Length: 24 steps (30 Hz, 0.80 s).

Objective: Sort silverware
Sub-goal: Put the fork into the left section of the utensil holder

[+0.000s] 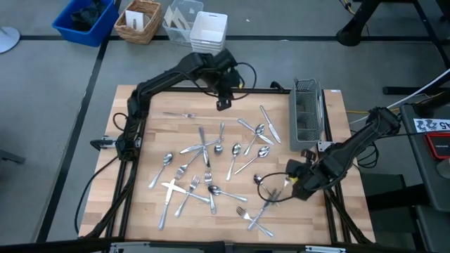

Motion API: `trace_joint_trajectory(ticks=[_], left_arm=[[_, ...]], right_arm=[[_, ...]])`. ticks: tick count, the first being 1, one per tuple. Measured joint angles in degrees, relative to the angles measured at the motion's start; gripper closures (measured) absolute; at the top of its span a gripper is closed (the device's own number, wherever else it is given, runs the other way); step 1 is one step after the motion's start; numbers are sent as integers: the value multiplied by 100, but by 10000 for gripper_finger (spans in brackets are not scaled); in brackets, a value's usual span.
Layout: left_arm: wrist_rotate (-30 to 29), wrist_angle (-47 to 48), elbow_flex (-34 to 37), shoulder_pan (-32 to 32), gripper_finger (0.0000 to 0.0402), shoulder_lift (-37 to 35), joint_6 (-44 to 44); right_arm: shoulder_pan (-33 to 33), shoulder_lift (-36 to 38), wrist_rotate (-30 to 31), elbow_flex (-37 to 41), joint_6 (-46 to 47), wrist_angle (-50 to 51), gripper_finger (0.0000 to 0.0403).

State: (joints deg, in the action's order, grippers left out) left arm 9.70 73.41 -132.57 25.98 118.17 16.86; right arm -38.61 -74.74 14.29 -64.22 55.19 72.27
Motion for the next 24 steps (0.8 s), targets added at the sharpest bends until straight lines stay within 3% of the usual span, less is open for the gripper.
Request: trace_joint_trajectory(ticks=[7,12,16,24], left_arm=[[12,148,149,4,398,-480,-23],[17,67,934,3,398,-1006,-62],[25,-411,2204,33,398,-1700,-43],[32,-3067,5590,310,398,-3689,-581]], right_arm=[[2,1,716,-970,-12,1205,401],[18,2,1266,-1568,-18,1796,401],[325,74,1651,-1888,-687,1775,402],[1845,178,1986,-2356,-2800,1779,402]])
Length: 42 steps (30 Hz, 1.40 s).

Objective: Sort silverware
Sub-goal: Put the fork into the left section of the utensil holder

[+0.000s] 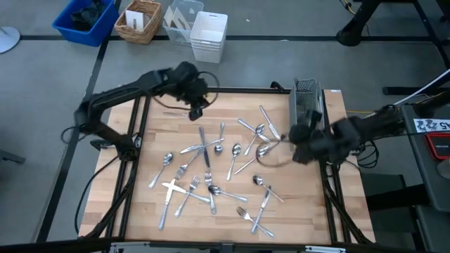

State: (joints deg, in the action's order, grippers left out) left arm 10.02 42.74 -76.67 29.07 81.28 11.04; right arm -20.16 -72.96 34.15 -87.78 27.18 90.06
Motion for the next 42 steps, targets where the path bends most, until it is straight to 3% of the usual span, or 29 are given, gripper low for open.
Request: trace_joint_trajectory(ticks=[5,10,15,23,32,38,42], left_arm=[[-27,-1133,1377,82,398,-701,-478],[-20,-2098,2260,-15,398,-818,-772],[-21,-3038,2879,-175,398,-812,-1017],[-23,-4105,3441,-440,398,-809,-1169],[-22,-4226,3648,-721,398,-807,-1386],[-24,-4159,3832,-745,398,-804,-1691],[-25,-4068,3926,-747,398,-804,-1909]], right_arm=[[1265,112,401,-400,-1327,0,402],[2546,150,1002,-828,-2755,-2,402],[3717,143,1464,-910,-3998,1,402],[5155,-84,1494,-799,-5038,-523,402],[5891,-495,1128,-259,-6027,-1703,402],[5971,-944,1112,-232,-6092,-1586,402],[5961,-1191,760,-232,-6094,-1584,397]])
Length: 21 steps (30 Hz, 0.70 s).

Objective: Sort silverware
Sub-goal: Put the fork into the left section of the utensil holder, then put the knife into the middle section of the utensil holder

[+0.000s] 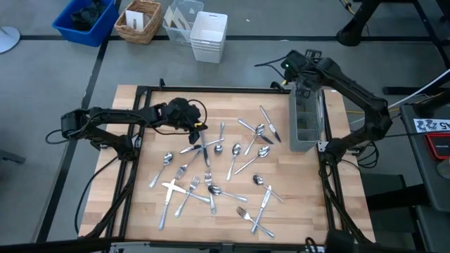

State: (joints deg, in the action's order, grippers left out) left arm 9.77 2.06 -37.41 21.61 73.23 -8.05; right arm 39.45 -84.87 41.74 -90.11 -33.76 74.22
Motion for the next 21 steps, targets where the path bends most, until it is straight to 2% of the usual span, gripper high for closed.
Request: trace_joint_trajectory(ticks=[9,16,21], left_arm=[[1,631,2,0,398,0,-366],[59,837,2,0,398,2,709],[202,827,2,-6,398,2,1071]], right_arm=[[-1,-381,-139,0,2,21,390],[-1,-408,-238,0,31,44,374],[-2,-408,-382,0,35,87,357]])
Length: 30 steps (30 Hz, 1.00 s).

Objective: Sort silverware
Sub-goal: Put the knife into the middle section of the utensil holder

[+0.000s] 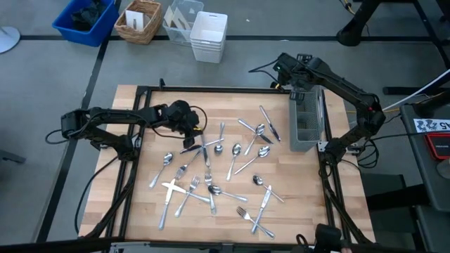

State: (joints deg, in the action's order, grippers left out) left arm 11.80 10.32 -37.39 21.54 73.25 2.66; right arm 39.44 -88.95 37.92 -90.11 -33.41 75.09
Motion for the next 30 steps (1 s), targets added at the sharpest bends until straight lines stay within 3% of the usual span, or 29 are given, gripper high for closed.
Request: trace_joint_trajectory(ticks=[7,16,19,26,30], left_arm=[[4,-31,0,-155,398,0,286],[-139,-58,0,-341,398,0,1046],[-443,-134,0,-406,398,0,1503],[-453,-211,-2,-683,398,0,2975],[-460,-195,-2,-836,398,0,2913]], right_arm=[[-5,0,27,0,7,2,345],[-278,95,654,-6,222,21,345],[-540,164,535,-7,449,39,345],[-1389,286,235,-7,1082,61,345],[-1870,295,-328,-7,1730,65,345]])
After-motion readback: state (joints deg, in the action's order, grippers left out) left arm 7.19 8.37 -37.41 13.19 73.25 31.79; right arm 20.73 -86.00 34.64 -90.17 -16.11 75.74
